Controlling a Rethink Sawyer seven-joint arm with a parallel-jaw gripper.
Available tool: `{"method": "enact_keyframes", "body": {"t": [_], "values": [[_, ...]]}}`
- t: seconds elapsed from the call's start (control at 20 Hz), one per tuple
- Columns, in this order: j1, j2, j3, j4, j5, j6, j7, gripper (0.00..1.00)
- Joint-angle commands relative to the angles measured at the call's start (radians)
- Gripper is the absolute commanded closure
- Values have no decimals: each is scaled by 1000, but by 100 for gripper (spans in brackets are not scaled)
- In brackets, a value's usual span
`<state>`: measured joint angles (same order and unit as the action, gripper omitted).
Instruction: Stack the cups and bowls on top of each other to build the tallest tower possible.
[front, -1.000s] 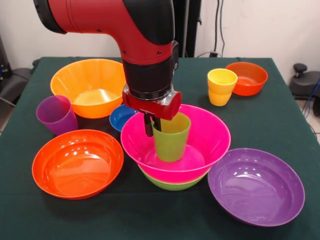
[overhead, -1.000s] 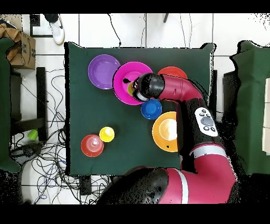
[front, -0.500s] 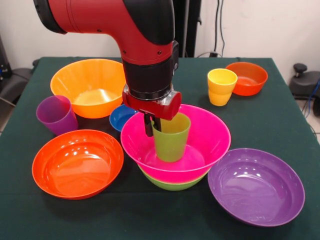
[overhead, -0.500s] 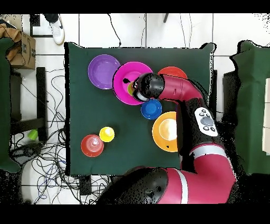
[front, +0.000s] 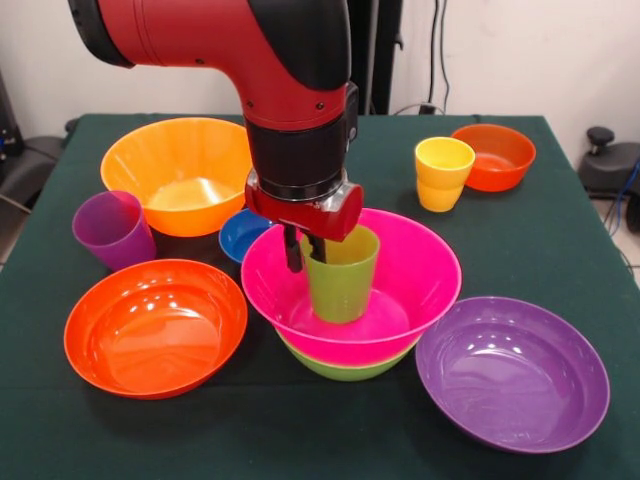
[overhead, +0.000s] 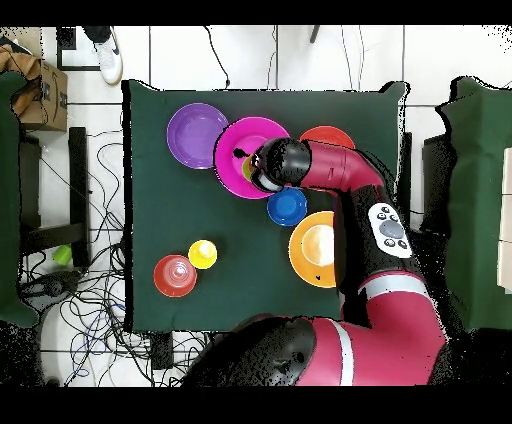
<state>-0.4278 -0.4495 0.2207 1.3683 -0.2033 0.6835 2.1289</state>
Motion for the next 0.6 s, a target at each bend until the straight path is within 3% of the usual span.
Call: {"method": "enact_keyframes", "body": {"t": [0.05, 0.6], "values": [[28, 92, 20, -36, -7, -49, 46, 0], [26, 71, 20, -16, 16, -33, 56, 0]]}}
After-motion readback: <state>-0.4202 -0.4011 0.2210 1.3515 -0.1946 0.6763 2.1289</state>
